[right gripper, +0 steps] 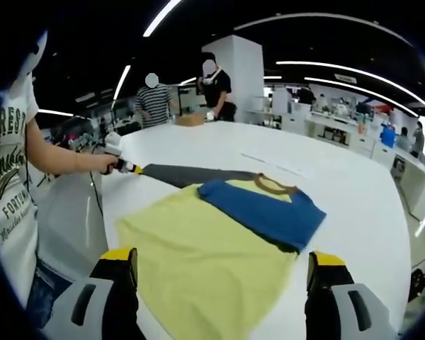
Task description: Fold the garment on the visible template until the final outline fits inside the template.
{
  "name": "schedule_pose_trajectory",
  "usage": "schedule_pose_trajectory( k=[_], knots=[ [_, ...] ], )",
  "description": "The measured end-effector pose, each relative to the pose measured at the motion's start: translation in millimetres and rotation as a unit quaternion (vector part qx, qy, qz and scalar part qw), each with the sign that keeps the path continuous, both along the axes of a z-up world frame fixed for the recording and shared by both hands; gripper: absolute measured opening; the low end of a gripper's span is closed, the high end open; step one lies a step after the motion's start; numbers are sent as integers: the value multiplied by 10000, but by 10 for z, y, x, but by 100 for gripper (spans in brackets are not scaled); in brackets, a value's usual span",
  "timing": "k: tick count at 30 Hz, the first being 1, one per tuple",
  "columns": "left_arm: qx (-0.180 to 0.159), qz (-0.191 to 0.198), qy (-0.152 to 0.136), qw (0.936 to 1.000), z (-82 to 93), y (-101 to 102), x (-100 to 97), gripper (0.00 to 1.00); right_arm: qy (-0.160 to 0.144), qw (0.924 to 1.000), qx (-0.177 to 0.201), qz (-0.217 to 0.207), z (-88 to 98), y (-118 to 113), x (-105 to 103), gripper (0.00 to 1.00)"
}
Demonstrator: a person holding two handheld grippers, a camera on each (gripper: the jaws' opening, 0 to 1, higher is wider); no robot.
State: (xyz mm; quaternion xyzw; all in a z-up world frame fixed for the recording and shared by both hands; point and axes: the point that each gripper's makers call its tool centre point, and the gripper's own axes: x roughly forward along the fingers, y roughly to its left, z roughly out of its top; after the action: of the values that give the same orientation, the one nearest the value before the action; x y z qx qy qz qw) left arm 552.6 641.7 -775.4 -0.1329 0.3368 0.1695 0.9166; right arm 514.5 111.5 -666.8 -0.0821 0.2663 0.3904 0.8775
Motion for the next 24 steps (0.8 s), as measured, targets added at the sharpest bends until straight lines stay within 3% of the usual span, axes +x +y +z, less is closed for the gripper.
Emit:
schedule_pose_trajectory(
  k=[9,13,17,19,24],
  knots=[
    [27,177,125,9998,-13,10,4,7,-117,9999,41,-78,33,20,25,97],
    [-244,517,46,9984,-22,33,-12,2,-112,9999,33,-43,25,44,23,97],
    [-182,345,-178,9991,-23,48,17,1,-59,10000,31,-2,-3,49,6,98],
    [-322,456,-304,9980,-21,49,4,1,-26,10000,39,-1,-14,47,1,99],
    [-267,337,-342,9985,19,55,16,0,-37,10000,57,-7,3,38,10,99]
  ],
)
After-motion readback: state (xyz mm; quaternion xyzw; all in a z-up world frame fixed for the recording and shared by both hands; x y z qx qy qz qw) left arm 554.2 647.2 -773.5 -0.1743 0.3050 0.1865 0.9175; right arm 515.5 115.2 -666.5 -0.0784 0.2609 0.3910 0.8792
